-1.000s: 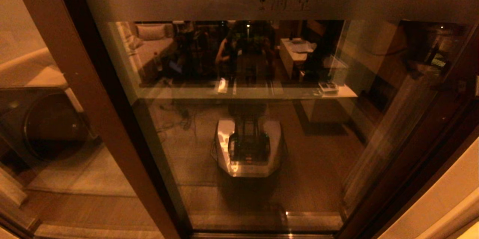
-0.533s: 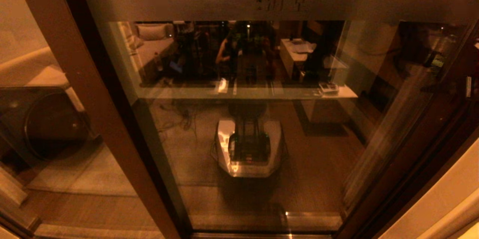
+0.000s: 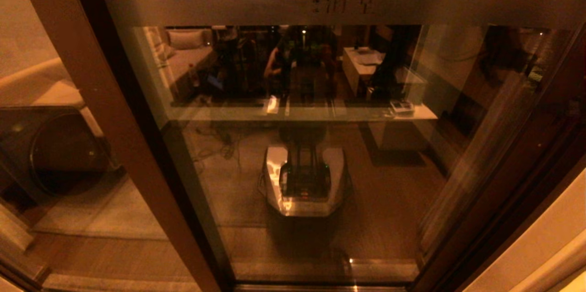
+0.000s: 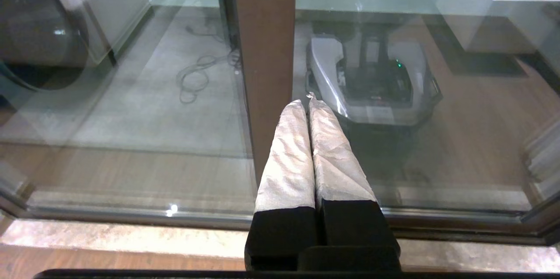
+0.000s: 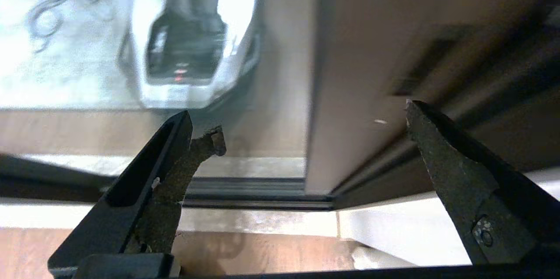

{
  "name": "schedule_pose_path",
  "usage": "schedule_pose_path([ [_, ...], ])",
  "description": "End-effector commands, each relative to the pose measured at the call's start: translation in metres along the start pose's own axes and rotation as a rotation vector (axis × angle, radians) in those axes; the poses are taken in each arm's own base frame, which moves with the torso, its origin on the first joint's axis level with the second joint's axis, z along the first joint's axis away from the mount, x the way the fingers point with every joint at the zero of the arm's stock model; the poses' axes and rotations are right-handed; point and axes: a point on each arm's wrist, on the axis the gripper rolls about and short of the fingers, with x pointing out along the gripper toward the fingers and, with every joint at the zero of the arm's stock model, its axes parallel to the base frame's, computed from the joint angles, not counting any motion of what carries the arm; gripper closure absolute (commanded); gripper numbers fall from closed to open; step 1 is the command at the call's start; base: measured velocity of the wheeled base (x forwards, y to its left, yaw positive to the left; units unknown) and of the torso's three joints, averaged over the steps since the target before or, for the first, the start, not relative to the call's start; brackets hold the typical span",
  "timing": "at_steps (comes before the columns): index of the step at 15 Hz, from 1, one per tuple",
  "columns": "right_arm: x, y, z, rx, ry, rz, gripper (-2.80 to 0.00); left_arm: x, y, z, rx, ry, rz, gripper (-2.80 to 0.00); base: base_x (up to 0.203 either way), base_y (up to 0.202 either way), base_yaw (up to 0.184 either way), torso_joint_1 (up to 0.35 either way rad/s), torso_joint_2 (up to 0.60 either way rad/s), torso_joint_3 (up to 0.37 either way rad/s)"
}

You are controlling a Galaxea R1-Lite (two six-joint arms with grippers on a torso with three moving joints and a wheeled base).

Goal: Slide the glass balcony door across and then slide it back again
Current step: Open the slid door

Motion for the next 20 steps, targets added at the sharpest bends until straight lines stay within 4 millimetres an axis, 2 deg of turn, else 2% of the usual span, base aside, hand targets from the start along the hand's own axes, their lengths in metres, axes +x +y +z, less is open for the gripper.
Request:
schedule_pose_path([
  [1, 0.002, -0.007, 0.000, 0.002, -0.006, -0.015, -2.80, 0.000, 0.000, 0.000, 0.000, 0.000, 0.001, 0.00, 0.000, 0.000, 0.000, 0.000, 0.00, 0.000],
  [4, 0.009, -0.020, 0.001, -0.001, -0.023, -0.044, -2.80, 0.000, 0.000, 0.000, 0.000, -0.002, 0.001, 0.00, 0.000, 0.000, 0.000, 0.000, 0.00, 0.000],
  [9, 0.005, -0.020, 0.001, 0.005, -0.030, -0.041, -2.80, 0.000, 0.000, 0.000, 0.000, -0.001, 0.001, 0.00, 0.000, 0.000, 0.000, 0.000, 0.00, 0.000],
  [10, 0.003, -0.020, 0.002, 0.004, -0.034, -0.044, 0.00, 0.000, 0.000, 0.000, 0.000, 0.000, 0.001, 0.00, 0.000, 0.000, 0.000, 0.000, 0.00, 0.000],
  [15, 0.000, -0.022, 0.003, 0.003, -0.039, -0.054, 0.00, 0.000, 0.000, 0.000, 0.000, 0.000, 0.001, 0.00, 0.000, 0.000, 0.000, 0.000, 0.00, 0.000],
  [16, -0.004, -0.022, 0.004, 0.001, -0.044, -0.063, 0.00, 0.000, 0.000, 0.000, 0.000, 0.000, 0.001, 0.00, 0.000, 0.000, 0.000, 0.000, 0.00, 0.000],
  [19, -0.032, -0.020, 0.009, -0.010, -0.076, -0.140, 0.00, 0.000, 0.000, 0.000, 0.000, -0.002, 0.001, 0.00, 0.000, 0.000, 0.000, 0.000, 0.00, 0.000],
  [20, -0.033, -0.022, 0.009, -0.007, -0.064, -0.197, 0.00, 0.000, 0.000, 0.000, 0.000, 0.000, 0.001, 0.00, 0.000, 0.000, 0.000, 0.000, 0.00, 0.000],
])
